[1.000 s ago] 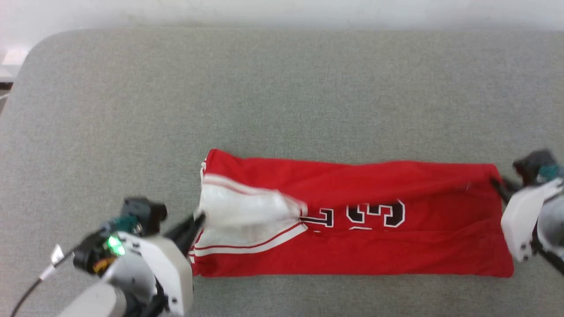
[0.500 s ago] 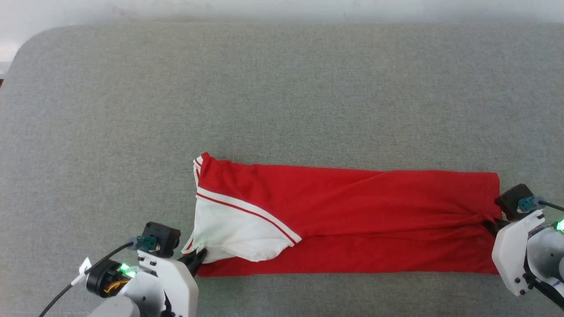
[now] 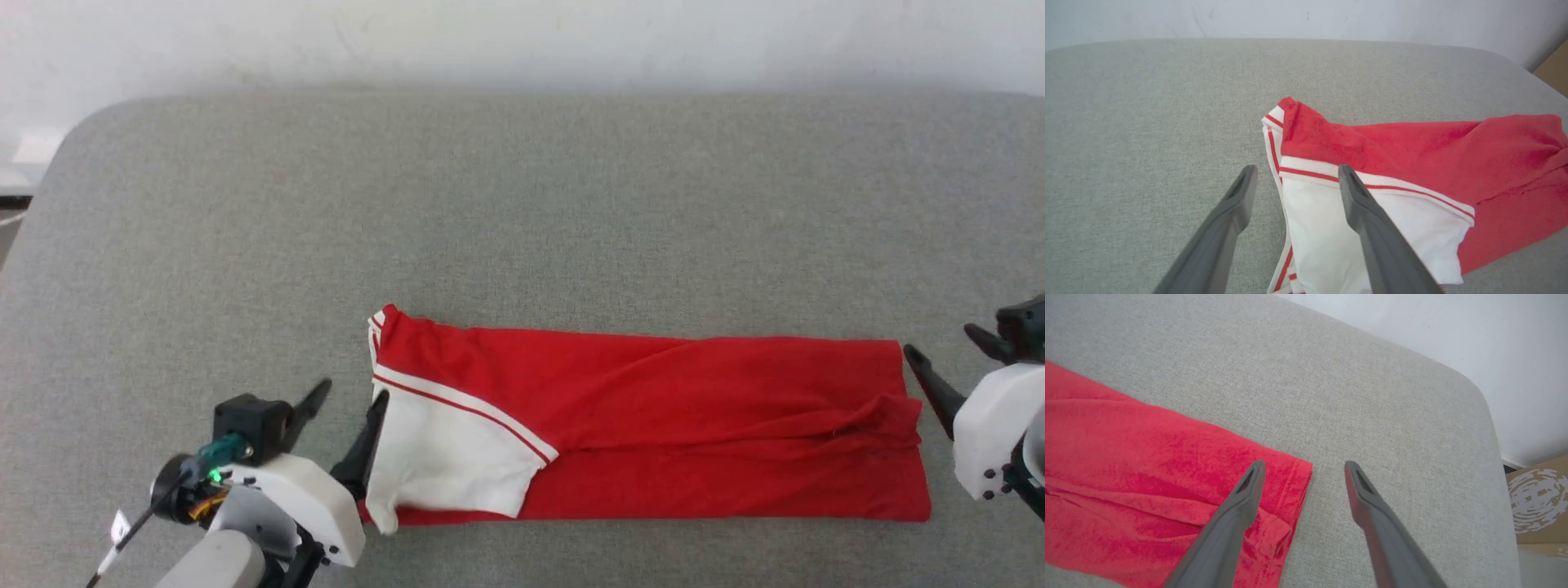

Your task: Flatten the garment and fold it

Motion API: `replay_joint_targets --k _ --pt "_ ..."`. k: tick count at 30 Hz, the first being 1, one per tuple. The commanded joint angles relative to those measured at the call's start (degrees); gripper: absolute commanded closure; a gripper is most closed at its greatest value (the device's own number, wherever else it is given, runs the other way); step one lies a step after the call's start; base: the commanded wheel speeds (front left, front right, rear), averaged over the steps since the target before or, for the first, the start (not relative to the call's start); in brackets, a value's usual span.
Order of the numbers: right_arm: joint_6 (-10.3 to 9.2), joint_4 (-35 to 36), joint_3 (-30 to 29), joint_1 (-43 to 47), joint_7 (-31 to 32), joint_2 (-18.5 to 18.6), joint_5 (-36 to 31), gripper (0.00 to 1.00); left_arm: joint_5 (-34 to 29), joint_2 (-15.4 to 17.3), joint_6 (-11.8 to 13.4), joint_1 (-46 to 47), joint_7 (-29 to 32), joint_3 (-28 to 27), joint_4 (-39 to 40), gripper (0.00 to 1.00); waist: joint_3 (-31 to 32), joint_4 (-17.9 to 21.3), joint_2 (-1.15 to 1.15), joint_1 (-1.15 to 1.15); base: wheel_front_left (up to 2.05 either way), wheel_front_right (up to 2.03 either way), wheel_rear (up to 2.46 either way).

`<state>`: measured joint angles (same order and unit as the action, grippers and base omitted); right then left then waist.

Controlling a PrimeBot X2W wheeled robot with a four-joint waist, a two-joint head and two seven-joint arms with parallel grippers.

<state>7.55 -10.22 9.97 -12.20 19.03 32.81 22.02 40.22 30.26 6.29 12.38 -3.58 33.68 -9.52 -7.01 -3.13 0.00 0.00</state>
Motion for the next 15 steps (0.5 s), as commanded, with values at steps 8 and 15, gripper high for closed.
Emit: replay_joint_targets --k 8,15 --pt "-0.06 4.76 -13.59 8.12 4.18 -11.87 -4.25 0.0 -3.62 -6.1 6.29 -3.45 -11.29 -7.56 1.2 0.0 2.98 -0.51 0.0 0.0 0.0 0.0 0.0" --pt "-0.06 3.6 -22.26 11.06 6.97 -21.85 -6.7 0.0 -13.46 -13.53 5.12 -9.17 -11.4 -19.18 8.53 0.0 2.27 -1.37 0.0 0.0 0.0 0.0 0.0"
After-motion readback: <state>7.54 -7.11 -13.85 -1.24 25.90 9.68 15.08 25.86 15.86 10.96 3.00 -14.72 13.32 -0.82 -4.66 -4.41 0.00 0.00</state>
